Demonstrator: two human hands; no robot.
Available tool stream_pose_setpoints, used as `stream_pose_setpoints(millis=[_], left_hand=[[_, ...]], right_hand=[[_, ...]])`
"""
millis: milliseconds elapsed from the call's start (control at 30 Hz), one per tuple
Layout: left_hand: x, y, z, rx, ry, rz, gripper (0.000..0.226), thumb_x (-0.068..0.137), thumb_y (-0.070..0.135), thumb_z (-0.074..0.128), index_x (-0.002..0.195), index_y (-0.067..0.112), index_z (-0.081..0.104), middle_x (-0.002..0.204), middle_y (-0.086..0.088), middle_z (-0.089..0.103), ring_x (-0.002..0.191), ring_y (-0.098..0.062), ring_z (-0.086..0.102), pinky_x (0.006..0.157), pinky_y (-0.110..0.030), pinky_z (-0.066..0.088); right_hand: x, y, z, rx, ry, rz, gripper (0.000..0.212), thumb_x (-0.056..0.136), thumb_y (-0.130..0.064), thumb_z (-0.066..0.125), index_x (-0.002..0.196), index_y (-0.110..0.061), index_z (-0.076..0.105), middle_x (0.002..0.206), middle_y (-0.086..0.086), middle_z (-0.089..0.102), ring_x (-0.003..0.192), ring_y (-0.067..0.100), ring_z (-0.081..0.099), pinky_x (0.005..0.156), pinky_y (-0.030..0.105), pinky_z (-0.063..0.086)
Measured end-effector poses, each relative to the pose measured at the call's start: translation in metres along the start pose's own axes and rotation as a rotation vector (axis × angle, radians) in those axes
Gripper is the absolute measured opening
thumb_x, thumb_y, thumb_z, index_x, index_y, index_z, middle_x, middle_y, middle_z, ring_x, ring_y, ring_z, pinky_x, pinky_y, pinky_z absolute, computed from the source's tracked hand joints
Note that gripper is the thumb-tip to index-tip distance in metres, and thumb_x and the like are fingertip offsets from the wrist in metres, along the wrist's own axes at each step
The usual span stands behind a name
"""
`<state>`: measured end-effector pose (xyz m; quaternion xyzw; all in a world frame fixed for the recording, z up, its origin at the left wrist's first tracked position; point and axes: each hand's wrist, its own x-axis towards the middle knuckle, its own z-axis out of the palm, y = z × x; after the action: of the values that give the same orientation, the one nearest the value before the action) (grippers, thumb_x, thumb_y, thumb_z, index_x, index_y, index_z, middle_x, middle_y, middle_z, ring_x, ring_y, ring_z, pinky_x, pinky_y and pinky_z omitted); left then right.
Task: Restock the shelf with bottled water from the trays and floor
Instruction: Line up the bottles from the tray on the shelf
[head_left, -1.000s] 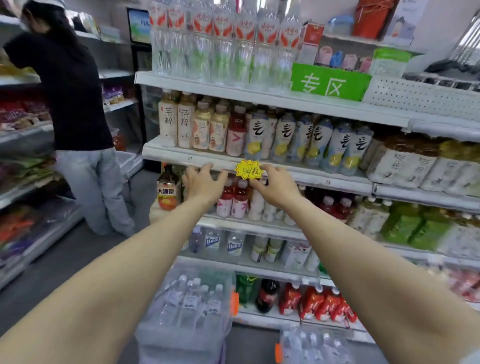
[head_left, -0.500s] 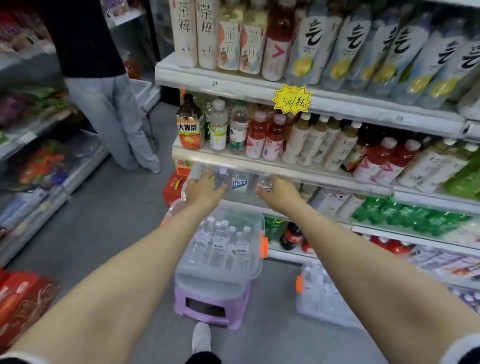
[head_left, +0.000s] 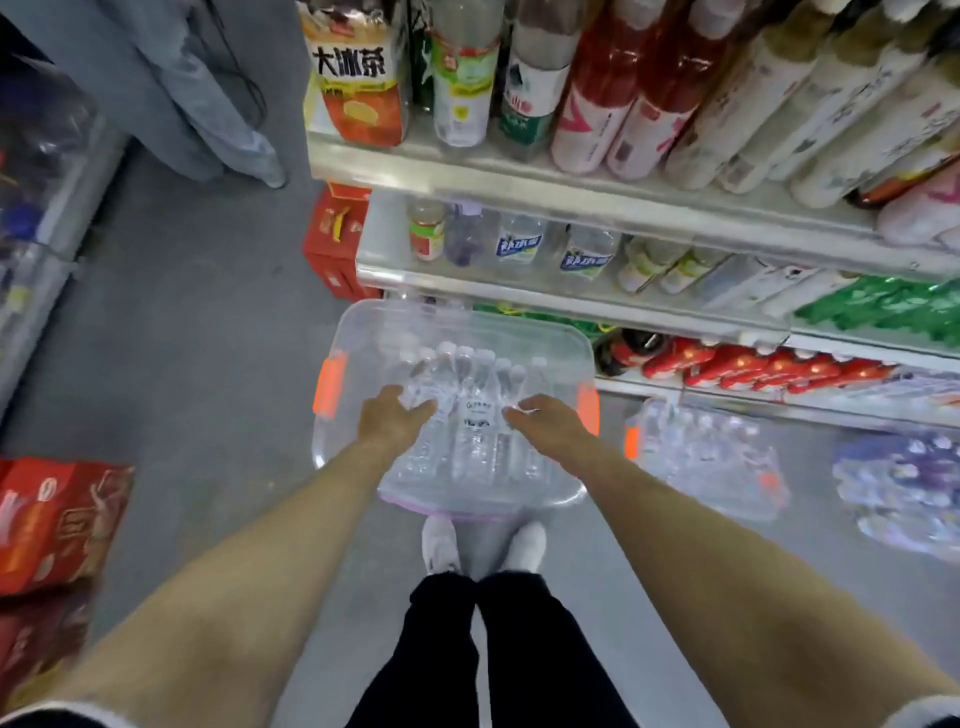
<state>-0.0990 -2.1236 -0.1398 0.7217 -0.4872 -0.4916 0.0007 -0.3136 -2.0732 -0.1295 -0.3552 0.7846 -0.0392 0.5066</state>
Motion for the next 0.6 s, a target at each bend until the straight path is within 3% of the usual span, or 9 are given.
stream_pose_setpoints(millis=[100, 167, 233, 367, 433, 500, 600], left_hand=[[0.021, -0.017, 0.015, -0.023, -0.038, -0.057, 0.071, 0.091, 0.045, 0.067, 0.146, 0.007, 0.043, 0.148, -0.015, 0.047, 0.137, -0.032, 0.044, 0.107, -0.032, 0.035], [0.032, -0.025, 0.023, -0.061, -0.041, -0.077, 0.070, 0.089, 0.045, 0.070, 0.143, 0.008, 0.047, 0.145, -0.015, 0.051, 0.134, -0.031, 0.047, 0.106, -0.032, 0.037], [0.041, -0.031, 0.028, -0.078, -0.050, -0.087, 0.068, 0.087, 0.045, 0.072, 0.141, 0.011, 0.049, 0.143, -0.014, 0.053, 0.132, -0.029, 0.049, 0.107, -0.033, 0.038], [0.052, -0.037, 0.037, -0.109, -0.051, -0.094, 0.069, 0.082, 0.048, 0.076, 0.141, 0.019, 0.052, 0.141, -0.013, 0.053, 0.127, -0.027, 0.054, 0.099, -0.030, 0.041], [0.056, -0.039, 0.039, -0.121, -0.050, -0.088, 0.072, 0.078, 0.049, 0.080, 0.140, 0.022, 0.053, 0.140, -0.014, 0.051, 0.123, -0.027, 0.056, 0.093, -0.027, 0.042], [0.058, -0.041, 0.041, -0.141, -0.068, -0.083, 0.077, 0.075, 0.044, 0.084, 0.141, 0.021, 0.052, 0.139, -0.010, 0.053, 0.122, -0.025, 0.056, 0.090, -0.026, 0.043], [0.060, -0.044, 0.045, -0.159, -0.086, -0.070, 0.084, 0.070, 0.040, 0.088, 0.142, 0.020, 0.049, 0.136, -0.006, 0.055, 0.123, -0.024, 0.056, 0.093, -0.028, 0.045]], right_hand=[[0.025, 0.007, 0.021, 0.230, -0.023, 0.129, 0.059, 0.089, -0.049, 0.073, 0.132, -0.012, 0.057, 0.121, 0.008, 0.062, 0.095, 0.021, 0.056, 0.090, 0.040, 0.053], [0.038, 0.008, 0.031, 0.311, -0.075, 0.189, 0.065, 0.089, -0.046, 0.074, 0.138, -0.010, 0.052, 0.121, 0.010, 0.060, 0.095, 0.023, 0.057, 0.081, 0.038, 0.052], [0.050, 0.009, 0.042, 0.378, -0.136, 0.240, 0.069, 0.089, -0.047, 0.074, 0.142, -0.010, 0.050, 0.128, 0.008, 0.057, 0.102, 0.023, 0.057, 0.089, 0.038, 0.053], [0.070, 0.011, 0.058, 0.432, -0.150, 0.285, 0.061, 0.086, -0.046, 0.078, 0.134, -0.011, 0.061, 0.130, 0.005, 0.063, 0.107, 0.023, 0.059, 0.099, 0.039, 0.051], [0.073, 0.014, 0.061, 0.450, -0.131, 0.276, 0.050, 0.084, -0.041, 0.081, 0.124, -0.015, 0.064, 0.126, 0.004, 0.065, 0.112, 0.025, 0.060, 0.100, 0.037, 0.049], [0.075, 0.020, 0.064, 0.514, -0.109, 0.286, 0.028, 0.082, -0.032, 0.085, 0.098, -0.023, 0.064, 0.107, -0.003, 0.067, 0.109, 0.023, 0.060, 0.096, 0.035, 0.046], [0.077, 0.024, 0.074, 0.532, -0.090, 0.279, 0.024, 0.079, -0.025, 0.088, 0.088, -0.024, 0.066, 0.091, -0.009, 0.065, 0.099, 0.018, 0.060, 0.093, 0.035, 0.046]])
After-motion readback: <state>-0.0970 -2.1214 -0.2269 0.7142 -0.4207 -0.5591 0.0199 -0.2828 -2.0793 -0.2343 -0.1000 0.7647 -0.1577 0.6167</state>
